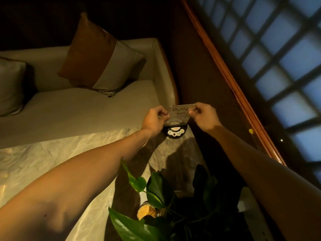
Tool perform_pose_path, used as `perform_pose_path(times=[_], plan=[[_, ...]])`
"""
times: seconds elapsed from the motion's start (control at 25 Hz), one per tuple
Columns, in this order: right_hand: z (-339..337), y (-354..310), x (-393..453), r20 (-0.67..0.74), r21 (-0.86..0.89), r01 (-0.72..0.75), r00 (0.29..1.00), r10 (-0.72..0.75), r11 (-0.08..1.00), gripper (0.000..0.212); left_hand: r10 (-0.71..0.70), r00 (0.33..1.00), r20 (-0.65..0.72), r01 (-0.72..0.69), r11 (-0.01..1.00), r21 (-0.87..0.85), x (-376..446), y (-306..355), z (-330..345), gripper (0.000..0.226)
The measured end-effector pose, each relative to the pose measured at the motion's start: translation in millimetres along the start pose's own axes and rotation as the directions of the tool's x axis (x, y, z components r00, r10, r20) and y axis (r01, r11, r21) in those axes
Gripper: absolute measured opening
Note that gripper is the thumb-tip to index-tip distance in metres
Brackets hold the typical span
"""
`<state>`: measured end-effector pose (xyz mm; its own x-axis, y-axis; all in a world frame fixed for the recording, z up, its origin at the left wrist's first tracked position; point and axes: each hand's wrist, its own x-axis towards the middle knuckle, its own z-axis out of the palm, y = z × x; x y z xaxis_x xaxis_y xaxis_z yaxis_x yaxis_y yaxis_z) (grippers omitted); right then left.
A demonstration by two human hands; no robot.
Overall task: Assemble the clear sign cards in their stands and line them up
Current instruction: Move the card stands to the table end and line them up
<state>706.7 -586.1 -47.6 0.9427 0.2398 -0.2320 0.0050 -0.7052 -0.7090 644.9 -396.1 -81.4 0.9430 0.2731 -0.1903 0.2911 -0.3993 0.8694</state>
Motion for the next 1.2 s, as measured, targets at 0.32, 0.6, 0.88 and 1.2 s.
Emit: perform_pose_path(times=[0.32,0.6,0.88,1.2], plan=[[5,1,0,-0.012,0.031,-0.036,0.999,0.036,0.999,0.018,0.004,1.0,-0.001,-0.004,1.0,-0.011,4,-4,1,0.013],[0,-10,-16,0.084,-0.094,-0.113,0.989,0.121,0.989,0.009,-0.082,0.994,0.078,0.08,0.997,0.021,-6,-10,-26,0.02],[9,-99,-74,0.301,-0.231,0.044,0.953,0.029,0.972,0.016,-0.103,0.957,0.272,0.026,0.962,0.272,-97,4,-134,0.056],[109,-235,-191,0.349,-0.182,0.295,0.911,-0.219,0.938,0.054,-0.043,0.997,0.056,0.032,0.983,0.181,-253,-24,-280,0.06]])
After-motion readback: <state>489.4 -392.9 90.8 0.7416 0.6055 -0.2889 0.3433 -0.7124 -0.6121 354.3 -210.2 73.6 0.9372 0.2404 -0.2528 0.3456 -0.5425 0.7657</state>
